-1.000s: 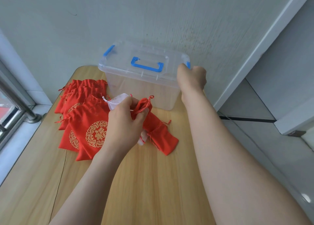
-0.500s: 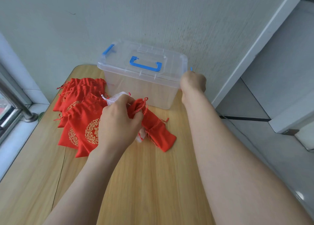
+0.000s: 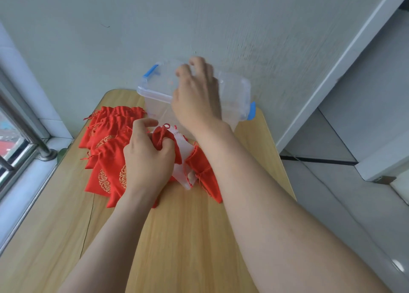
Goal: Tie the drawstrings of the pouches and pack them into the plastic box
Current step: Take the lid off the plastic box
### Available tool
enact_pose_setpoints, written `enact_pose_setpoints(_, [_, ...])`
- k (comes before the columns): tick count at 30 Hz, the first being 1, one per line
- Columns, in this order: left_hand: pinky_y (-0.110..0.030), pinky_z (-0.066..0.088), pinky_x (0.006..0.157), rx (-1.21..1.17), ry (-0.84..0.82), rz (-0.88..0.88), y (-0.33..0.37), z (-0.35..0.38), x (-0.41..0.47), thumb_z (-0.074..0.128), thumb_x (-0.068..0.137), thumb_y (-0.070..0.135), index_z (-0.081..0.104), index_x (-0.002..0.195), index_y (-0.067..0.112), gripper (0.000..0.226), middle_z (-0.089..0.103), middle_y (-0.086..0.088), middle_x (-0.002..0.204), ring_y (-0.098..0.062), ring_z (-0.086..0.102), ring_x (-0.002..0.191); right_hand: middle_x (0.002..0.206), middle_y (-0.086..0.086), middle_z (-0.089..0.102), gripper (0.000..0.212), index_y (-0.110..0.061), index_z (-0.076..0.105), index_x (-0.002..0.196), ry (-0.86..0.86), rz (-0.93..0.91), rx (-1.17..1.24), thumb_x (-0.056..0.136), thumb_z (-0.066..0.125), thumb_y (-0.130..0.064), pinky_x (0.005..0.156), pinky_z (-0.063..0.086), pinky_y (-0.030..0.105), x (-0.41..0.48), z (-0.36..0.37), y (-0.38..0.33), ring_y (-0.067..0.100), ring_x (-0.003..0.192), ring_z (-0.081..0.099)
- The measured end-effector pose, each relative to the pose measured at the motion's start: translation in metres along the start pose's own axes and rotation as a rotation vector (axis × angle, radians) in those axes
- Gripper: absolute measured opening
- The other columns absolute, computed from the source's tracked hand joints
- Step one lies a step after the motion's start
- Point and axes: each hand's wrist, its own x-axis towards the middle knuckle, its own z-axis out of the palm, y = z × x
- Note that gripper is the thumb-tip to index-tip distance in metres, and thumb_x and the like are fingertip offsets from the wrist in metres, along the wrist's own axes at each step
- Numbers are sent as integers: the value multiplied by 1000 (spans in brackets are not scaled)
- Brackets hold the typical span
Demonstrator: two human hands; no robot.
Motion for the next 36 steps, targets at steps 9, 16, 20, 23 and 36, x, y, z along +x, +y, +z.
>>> enact_pose_setpoints(9, [-25, 52, 70, 25, 30, -121, -19, -20, 20, 58, 92, 10, 68, 119, 22, 31, 64, 20, 100, -4, 68, 78, 132, 16, 56, 46, -4, 54, 130, -345, -28, 23, 99, 58, -37, 100, 51, 45, 31, 35, -56, 34, 124, 55])
enact_pose_setpoints(16, [-29, 52, 73, 46, -9, -146, -28, -25, 26, 61, 93, 11, 65, 125, 21, 33, 69, 4, 119, -14, 68, 93, 131, 10, 44, 33, -18, 66, 124, -287, 71, -174, 96, 62, -36, 102, 46, 56, 25, 47, -73, 31, 119, 45])
enact_pose_setpoints(20, [-28, 47, 71, 84, -27, -124, -33, -30, 25, 62, 92, 11, 65, 123, 20, 32, 70, 4, 117, -16, 68, 92, 135, 14, 41, 30, -14, 64, 128, -374, 50, -201, 98, 62, -18, 106, 47, 63, 24, 40, -81, 38, 122, 45])
enact_pose_setpoints(23, [-35, 53, 73, 101, -42, -125, -34, -34, 25, 62, 91, 10, 65, 121, 21, 32, 69, 4, 118, -15, 67, 87, 141, 18, 37, 38, -9, 61, 135, -441, 31, -250, 98, 57, -3, 109, 45, 68, 23, 36, -86, 44, 129, 43])
enact_pose_setpoints(36, [-38, 53, 66, 148, -96, -102, -34, -33, 23, 62, 91, 10, 64, 115, 25, 28, 63, 12, 102, -21, 64, 75, 142, 20, 34, 62, -12, 39, 152, -524, -1, -200, 100, 70, -26, 107, 49, 60, 32, 41, -82, 44, 130, 41])
